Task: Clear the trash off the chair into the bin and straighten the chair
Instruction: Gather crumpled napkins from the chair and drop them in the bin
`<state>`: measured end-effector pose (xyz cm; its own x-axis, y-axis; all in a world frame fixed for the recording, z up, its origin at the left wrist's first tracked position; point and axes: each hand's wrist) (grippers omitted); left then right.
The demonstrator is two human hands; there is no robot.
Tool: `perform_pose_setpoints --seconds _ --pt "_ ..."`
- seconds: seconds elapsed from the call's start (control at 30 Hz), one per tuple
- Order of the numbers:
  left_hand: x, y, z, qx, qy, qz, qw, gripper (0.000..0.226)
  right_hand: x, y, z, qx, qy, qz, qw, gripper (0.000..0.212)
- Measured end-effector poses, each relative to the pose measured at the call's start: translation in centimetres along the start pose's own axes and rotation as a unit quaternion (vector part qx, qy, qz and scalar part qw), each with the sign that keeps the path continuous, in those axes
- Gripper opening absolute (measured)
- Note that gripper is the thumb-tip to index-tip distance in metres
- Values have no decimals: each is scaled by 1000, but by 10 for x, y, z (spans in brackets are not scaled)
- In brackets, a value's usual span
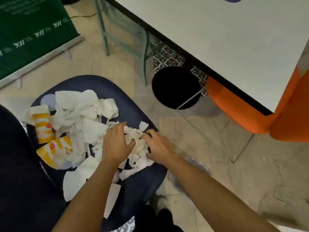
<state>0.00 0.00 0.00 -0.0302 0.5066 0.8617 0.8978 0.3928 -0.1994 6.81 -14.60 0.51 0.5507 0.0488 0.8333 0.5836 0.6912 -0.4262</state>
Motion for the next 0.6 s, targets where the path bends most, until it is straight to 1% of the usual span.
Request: perform_pose_setpoints --seconds 0.03,0.07,0.13,0.2,0.27,0.33,0.43,0.53,0.6 --pt "-1 1 5 10 -2 1 1000 63 -4 4 3 7 -9 19 1000 65" --pt "-3 2 8 14 -6 -6 1000 63 -8 8 4 12 -9 21 1000 66" --pt "-10 0 16 23 -5 6 1000 63 -18 10 7 -2 -22 23 999 71" --pt "-17 -2 22 30 -14 13 999 64 -31 12 9 -38 -1 -1 999 78" --pt "-22 -5 26 39 -25 10 999 65 -43 11 11 -97 48 -23 994 86" --pt "-26 -10 29 45 -35 15 998 66 -55 9 13 -144 87 -9 986 89" --pt "-31 -14 31 48 -51 20 997 69 -70 8 14 -179 130 19 975 78" --pt "-36 -16 32 55 -48 24 997 70 -78 10 14 -184 166 23 968 61" --pt "-39 -18 32 56 -36 24 997 70 -78 11 14 -180 178 38 967 55"
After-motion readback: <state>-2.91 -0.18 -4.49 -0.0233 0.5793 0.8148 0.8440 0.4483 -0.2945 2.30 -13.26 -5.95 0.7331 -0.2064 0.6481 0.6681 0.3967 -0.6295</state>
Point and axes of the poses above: each hand's wrist, its own y-axis towards the middle knuckle, its own x-axis out of the back of the hand, z = x × y, and after that the axes turned 1 degree about z, right-handed
